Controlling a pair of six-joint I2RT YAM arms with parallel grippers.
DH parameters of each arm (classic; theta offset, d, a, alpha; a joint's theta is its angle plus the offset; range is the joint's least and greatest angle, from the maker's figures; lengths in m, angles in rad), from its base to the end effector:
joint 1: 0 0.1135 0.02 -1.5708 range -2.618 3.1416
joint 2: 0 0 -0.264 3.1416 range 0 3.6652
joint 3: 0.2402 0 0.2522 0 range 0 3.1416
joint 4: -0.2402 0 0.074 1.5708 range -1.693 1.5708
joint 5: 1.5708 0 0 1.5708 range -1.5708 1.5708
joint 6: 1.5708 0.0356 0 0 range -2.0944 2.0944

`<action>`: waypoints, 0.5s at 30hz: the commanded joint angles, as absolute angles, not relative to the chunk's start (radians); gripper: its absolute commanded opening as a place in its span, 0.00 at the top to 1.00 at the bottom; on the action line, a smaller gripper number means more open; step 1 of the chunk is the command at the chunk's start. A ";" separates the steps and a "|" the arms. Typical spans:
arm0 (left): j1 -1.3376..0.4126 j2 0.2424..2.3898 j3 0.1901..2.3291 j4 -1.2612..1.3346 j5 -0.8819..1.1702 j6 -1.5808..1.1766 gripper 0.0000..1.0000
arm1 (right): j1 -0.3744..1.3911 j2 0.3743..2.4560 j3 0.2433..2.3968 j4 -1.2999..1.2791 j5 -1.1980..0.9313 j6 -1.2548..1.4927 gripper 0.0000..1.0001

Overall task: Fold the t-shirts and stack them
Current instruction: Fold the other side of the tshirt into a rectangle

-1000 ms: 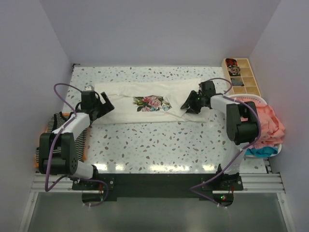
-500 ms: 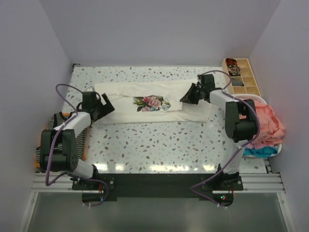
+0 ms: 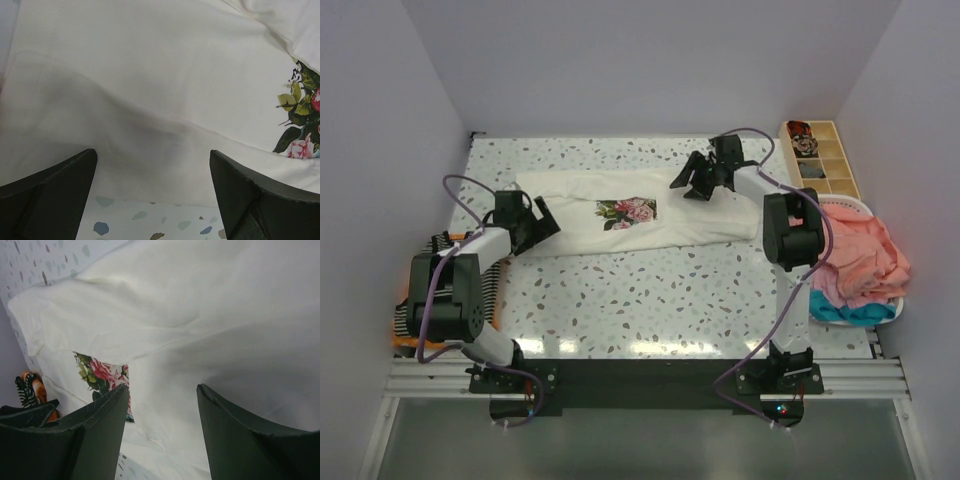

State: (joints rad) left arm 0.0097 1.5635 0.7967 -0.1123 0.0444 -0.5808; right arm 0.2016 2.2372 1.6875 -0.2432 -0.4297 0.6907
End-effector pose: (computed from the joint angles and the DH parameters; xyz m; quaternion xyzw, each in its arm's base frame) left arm 0.3060 0.0014 0.1664 -0.2665 0.9020 -0.1155 0.3193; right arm 0.4850 0.1143 0.1684 0.1404 0.8967 0.3378 0.2491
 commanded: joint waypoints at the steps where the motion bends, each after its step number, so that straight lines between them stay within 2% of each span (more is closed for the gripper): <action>1: 0.008 1.566 0.833 -0.090 0.057 -0.554 0.00 | 0.209 2.153 1.671 -0.276 -0.381 0.641 0.38; 6: 0.009 1.543 0.839 -0.055 0.078 -0.551 0.00 | 0.209 2.054 1.594 -0.279 -0.270 0.557 0.35; 10: 0.008 1.557 0.948 0.039 0.100 -0.532 0.00 | 0.207 2.054 1.628 -0.337 -0.186 0.509 0.34; 15: 0.008 1.730 1.126 0.164 0.185 -0.494 0.00 | 0.207 2.086 1.637 -0.428 -0.117 0.508 0.35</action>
